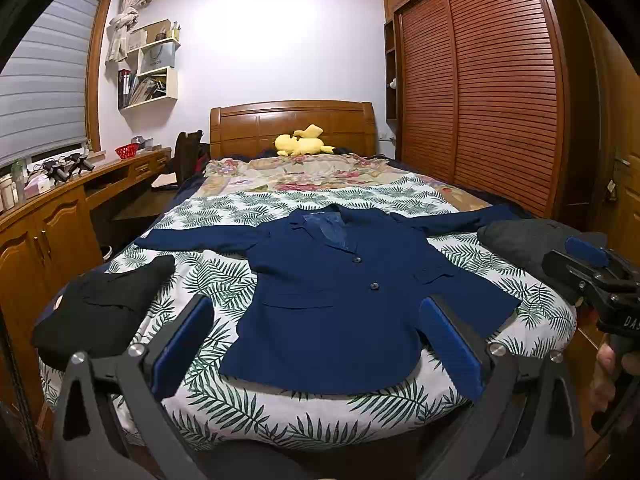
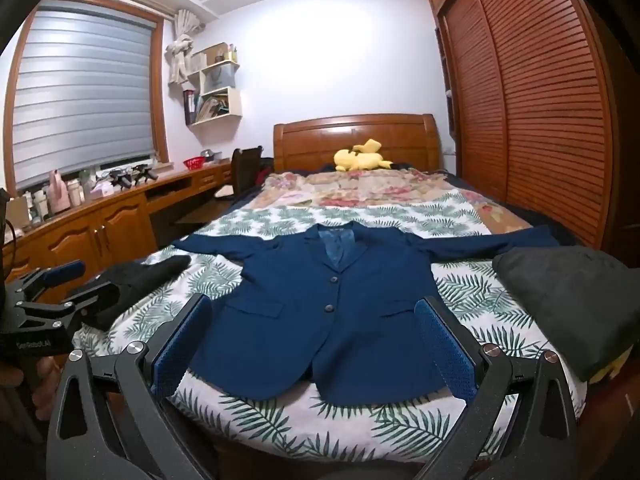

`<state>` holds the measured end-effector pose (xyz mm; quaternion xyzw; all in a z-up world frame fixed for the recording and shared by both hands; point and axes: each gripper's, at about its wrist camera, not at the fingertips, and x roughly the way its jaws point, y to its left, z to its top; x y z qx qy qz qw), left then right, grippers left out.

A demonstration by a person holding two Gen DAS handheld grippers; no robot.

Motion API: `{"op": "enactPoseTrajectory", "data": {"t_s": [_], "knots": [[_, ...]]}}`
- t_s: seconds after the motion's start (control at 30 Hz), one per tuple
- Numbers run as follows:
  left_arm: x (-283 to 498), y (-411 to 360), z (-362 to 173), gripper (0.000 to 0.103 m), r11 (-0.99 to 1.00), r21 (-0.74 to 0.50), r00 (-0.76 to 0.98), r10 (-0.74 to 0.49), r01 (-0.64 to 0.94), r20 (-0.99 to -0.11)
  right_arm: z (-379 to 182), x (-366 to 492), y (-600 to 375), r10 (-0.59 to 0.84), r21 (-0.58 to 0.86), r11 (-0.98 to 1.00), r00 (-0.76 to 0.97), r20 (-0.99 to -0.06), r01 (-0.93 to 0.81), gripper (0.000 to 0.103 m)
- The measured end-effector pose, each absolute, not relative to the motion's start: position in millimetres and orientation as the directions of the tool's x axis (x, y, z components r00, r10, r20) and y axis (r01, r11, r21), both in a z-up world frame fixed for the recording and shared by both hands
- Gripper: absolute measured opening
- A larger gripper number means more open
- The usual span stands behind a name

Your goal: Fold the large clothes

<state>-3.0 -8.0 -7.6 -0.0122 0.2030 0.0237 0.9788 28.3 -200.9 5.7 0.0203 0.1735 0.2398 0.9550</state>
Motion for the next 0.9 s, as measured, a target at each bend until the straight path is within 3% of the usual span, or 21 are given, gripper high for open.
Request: {"op": "enactPoseTrajectory", "data": {"t_s": [0.9], "knots": [[-4, -8, -8, 0.103, 0.998, -0.014, 0.921, 0.045, -0.054, -0.388, -5, 25, -192, 0.462, 0.12, 0.885, 0.825, -0.324, -0.449, 0.103]]}}
